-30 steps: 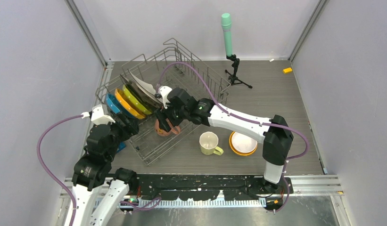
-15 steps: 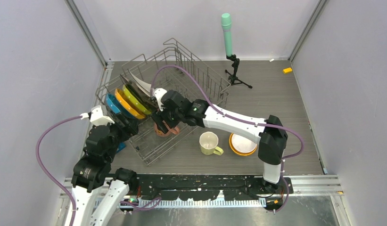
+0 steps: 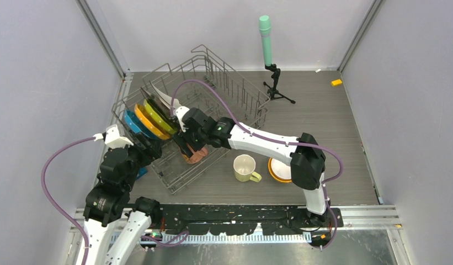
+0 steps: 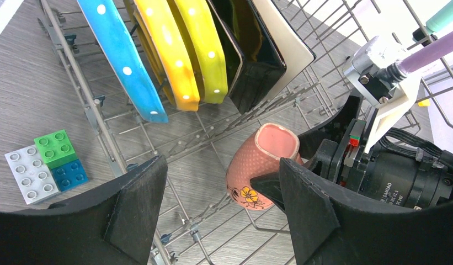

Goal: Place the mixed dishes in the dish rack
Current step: Turn the cup upside down in the dish rack.

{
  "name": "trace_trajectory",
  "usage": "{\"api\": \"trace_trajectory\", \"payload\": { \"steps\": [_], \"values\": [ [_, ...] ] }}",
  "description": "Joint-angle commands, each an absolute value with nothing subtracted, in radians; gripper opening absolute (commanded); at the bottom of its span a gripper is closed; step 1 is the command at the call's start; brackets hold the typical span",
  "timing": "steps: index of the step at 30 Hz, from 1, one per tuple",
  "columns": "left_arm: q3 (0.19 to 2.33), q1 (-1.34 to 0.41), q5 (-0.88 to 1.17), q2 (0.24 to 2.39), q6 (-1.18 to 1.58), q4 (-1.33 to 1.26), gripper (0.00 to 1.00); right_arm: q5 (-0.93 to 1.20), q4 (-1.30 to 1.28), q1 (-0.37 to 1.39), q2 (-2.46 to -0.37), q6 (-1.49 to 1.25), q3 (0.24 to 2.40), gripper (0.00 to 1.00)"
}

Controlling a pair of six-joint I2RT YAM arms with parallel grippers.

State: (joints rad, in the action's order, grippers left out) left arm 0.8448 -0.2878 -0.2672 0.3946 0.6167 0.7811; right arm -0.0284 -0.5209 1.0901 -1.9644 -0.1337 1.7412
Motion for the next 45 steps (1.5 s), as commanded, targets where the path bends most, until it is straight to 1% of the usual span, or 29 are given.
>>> {"api": "trace_trajectory", "payload": {
  "steps": [1, 4, 6, 9, 19, 26, 36, 45],
  "values": [
    [0.84, -0.291, -0.28, 0.386, 0.615, 0.769, 0.77, 0.02, -0.567, 1.125, -1.949, -0.163, 1.795, 0.04],
    [0.836, -0.291, -0.273, 0.389, 0.615, 0.766, 0.77, 0.011, -0.574, 1.135, -1.944, -0.16, 1.785, 0.05],
    [0.836, -0.291, -0.273, 0.391, 0.614, 0.765, 0.76, 0.007, -0.582, 1.142, -1.945, -0.16, 1.781, 0.08],
    [0.838, -0.291, -0.272, 0.392, 0.614, 0.764, 0.76, -0.023, -0.588, 1.149, -1.946, -0.158, 1.776, 0.1],
    [0.836, -0.291, -0.272, 0.39, 0.617, 0.763, 0.76, -0.142, -0.517, 1.153, -1.861, -0.161, 1.773, 0.01],
    [0.838, -0.291, -0.275, 0.388, 0.617, 0.762, 0.77, -0.139, -0.494, 1.156, -1.794, -0.16, 1.789, 0.0],
    [0.841, -0.291, -0.279, 0.386, 0.618, 0.765, 0.77, -0.123, -0.545, 1.186, -1.836, -0.154, 1.856, 0.0],
    [0.842, -0.291, -0.275, 0.388, 0.618, 0.765, 0.77, -0.139, -0.558, 1.204, -1.868, -0.163, 1.855, 0.0]
  ]
}}
